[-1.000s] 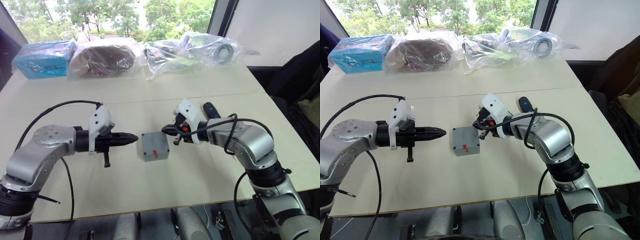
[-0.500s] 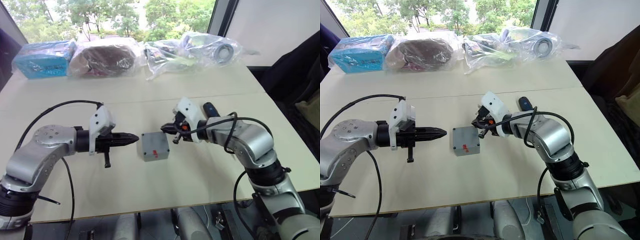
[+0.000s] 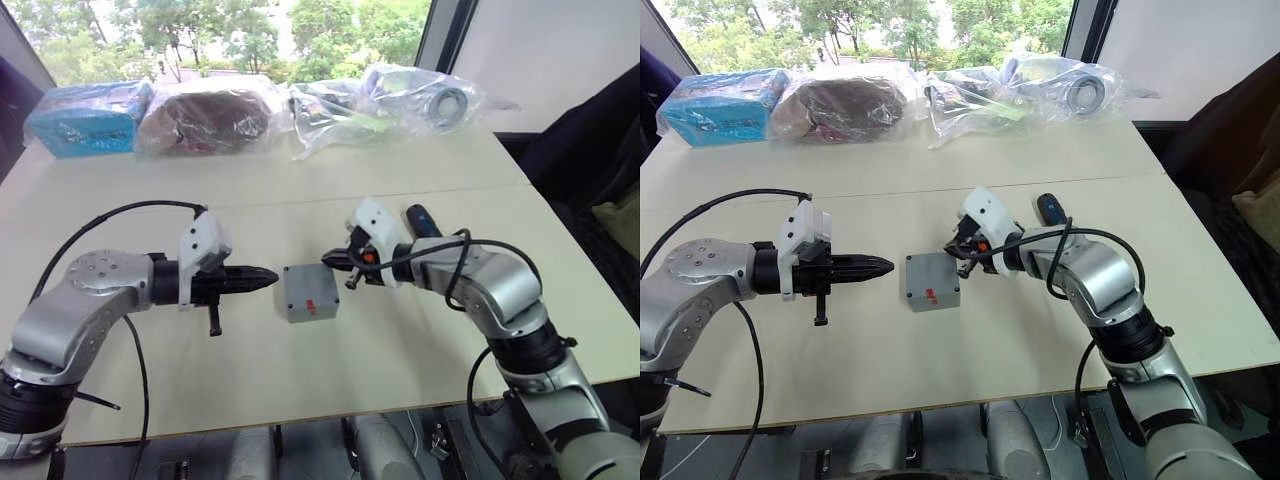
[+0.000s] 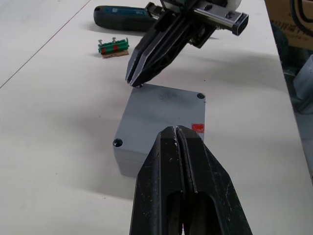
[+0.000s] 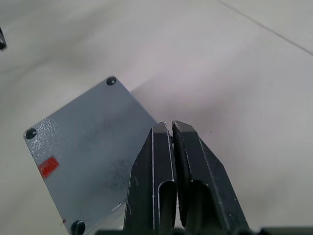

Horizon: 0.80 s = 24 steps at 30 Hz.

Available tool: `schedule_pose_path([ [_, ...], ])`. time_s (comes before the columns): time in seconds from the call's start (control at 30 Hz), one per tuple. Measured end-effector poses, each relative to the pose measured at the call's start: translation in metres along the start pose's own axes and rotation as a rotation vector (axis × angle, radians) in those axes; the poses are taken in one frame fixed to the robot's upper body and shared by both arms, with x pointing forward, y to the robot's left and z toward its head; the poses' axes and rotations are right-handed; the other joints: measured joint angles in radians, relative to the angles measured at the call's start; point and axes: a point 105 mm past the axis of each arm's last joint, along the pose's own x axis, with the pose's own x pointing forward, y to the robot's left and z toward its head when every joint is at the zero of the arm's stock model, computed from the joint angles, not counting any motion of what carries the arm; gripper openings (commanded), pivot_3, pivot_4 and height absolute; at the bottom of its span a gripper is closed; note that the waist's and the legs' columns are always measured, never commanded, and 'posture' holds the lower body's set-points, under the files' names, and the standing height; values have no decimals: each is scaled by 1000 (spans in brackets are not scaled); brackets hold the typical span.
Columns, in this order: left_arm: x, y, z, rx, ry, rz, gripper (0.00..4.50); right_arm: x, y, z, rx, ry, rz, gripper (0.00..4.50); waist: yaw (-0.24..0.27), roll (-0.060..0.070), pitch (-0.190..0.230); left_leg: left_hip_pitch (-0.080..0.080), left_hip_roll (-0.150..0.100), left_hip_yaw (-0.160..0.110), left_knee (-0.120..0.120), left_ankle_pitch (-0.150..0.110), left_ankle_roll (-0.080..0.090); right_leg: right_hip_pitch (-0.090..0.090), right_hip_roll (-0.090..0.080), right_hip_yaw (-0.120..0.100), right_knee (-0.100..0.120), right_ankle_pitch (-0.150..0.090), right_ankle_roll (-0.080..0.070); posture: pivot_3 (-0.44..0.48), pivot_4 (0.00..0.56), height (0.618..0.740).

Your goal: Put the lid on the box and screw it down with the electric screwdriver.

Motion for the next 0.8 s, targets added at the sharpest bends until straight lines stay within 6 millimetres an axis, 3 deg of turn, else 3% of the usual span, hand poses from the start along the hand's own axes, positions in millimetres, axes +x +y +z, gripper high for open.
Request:
schedule_pose_path([
  [0.2, 0, 0, -1, -8, 5, 0, 0, 0, 0, -3, -11, -9, 3, 66, 0, 0, 0, 0, 0, 0, 0, 0, 0, 0, 0, 0, 0, 0, 0, 0, 150, 740],
  [0.3, 0, 0, -1, -9, 6, 1, 0, -1, 0, -4, -14, -11, 9, 763, 0, 0, 0, 0, 0, 0, 0, 0, 0, 0, 0, 0, 0, 0, 0, 0, 150, 740],
  [0.47, 0, 0, -1, -10, 5, 1, 0, -1, 1, -6, -10, -8, 23, 2850, 0, 0, 0, 1, 0, 0, 0, 0, 0, 1, 0, 0, 0, 0, 0, 0, 150, 740],
  [0.63, 1, -1, -2, -12, 2, -1, 0, -7, -4, -7, -6, 13, 10, 4341, 0, 0, 0, 0, 0, 0, 0, 0, 0, 1, 0, 0, 0, 0, 0, 0, 150, 740],
  [0.73, 3, -2, -2, -18, -5, -10, 0, -16, -12, -7, 8, 37, -19, 4424, 1, 0, 0, 0, 0, 0, 0, 0, 0, 0, 0, 0, 0, 0, 0, 0, 150, 740],
  [0.8, 7, -5, -3, -23, -10, -28, 0, -33, -26, 4, 12, 54, -73, 4424, 1, 1, 0, 0, -1, 0, 1, 0, 0, 0, -1, 0, 0, 0, 0, 0, 150, 740],
])
